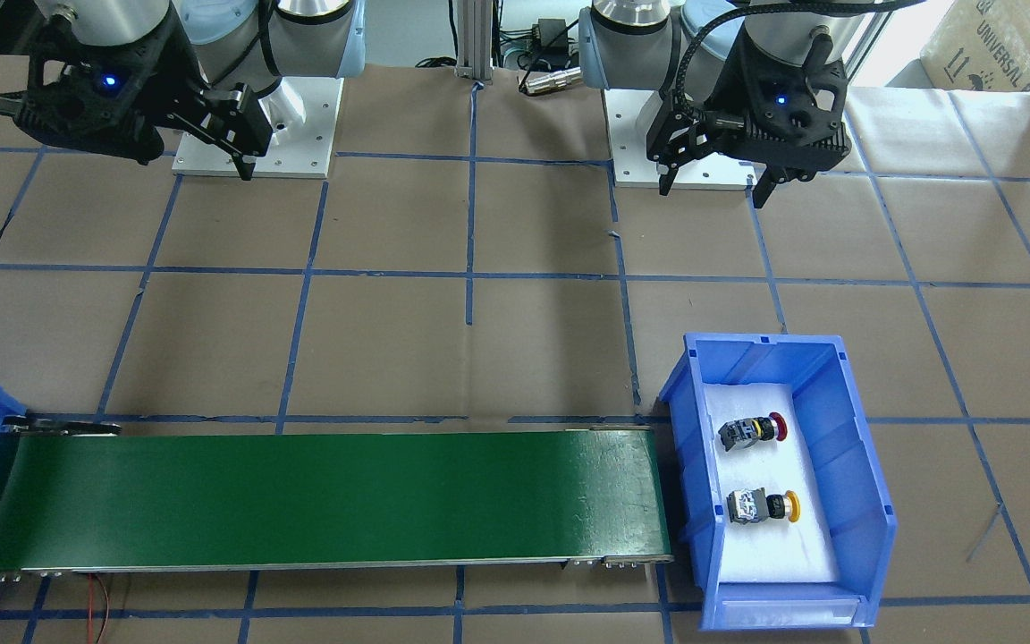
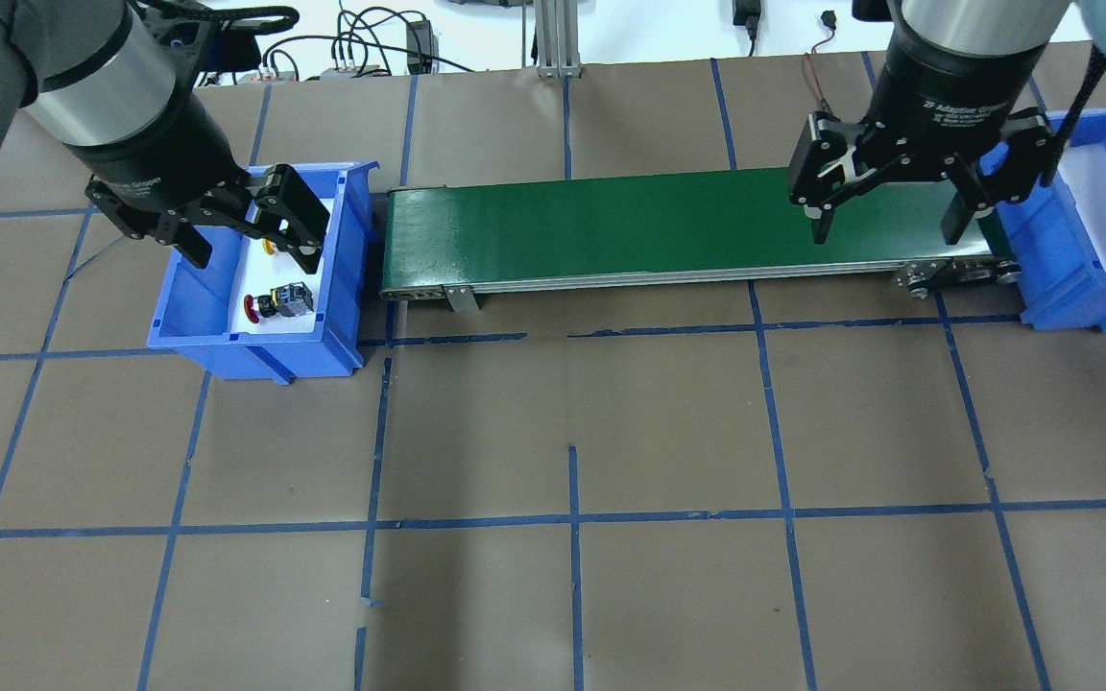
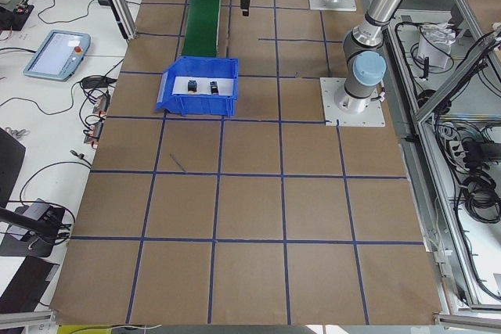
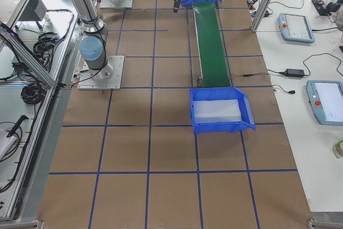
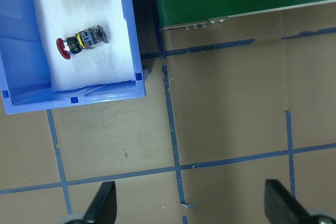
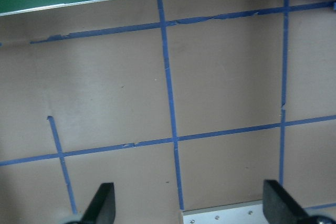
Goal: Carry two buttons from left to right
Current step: 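Lower the left gripper into the blue bin over the red-capped button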
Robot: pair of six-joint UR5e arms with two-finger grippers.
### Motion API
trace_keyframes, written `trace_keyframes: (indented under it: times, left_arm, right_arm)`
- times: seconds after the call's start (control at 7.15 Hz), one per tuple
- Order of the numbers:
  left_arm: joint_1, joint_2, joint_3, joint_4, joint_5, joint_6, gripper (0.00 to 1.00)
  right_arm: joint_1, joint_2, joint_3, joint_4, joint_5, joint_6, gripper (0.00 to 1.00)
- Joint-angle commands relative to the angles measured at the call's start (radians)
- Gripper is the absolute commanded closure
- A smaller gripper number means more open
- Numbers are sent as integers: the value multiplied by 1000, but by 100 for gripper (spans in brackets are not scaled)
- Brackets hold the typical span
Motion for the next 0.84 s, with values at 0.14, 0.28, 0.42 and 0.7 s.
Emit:
trace_keyframes:
  times: [0.14,0.28,0.42,0.7]
  left_arm:
    - [86,-92,22,64,-6,378,0]
    - [109,-153,25,133,-8,530,0]
    - [122,-216,38,209,-5,784,0]
    - [128,-326,57,291,7,1085,0]
  right_arm:
    - [23,-21,-51,-16,-35,11,0]
    - [28,3,-53,-45,-5,18,0]
    - [28,61,-54,-104,50,16,0]
    - [28,86,-45,-105,42,13,0]
